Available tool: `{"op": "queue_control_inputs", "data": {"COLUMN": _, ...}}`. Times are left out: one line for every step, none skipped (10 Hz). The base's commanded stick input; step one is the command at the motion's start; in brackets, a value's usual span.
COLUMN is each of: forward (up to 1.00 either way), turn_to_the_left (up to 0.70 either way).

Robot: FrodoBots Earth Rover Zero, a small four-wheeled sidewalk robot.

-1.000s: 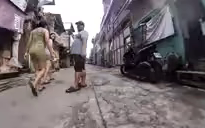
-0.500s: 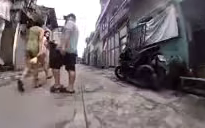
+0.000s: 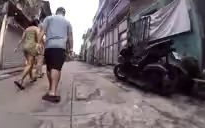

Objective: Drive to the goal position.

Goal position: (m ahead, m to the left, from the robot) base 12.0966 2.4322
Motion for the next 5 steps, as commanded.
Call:
{"op": "queue_control_inputs", "data": {"forward": 1.00, "turn_to_the_left": 0.27}}
{"op": "queue_control_inputs", "data": {"forward": 1.00, "turn_to_the_left": 0.27}}
{"op": "queue_control_inputs", "data": {"forward": 1.00, "turn_to_the_left": 0.08}}
{"op": "queue_control_inputs", "data": {"forward": 1.00, "turn_to_the_left": 0.00}}
{"op": "queue_control_inputs", "data": {"forward": 1.00, "turn_to_the_left": 0.00}}
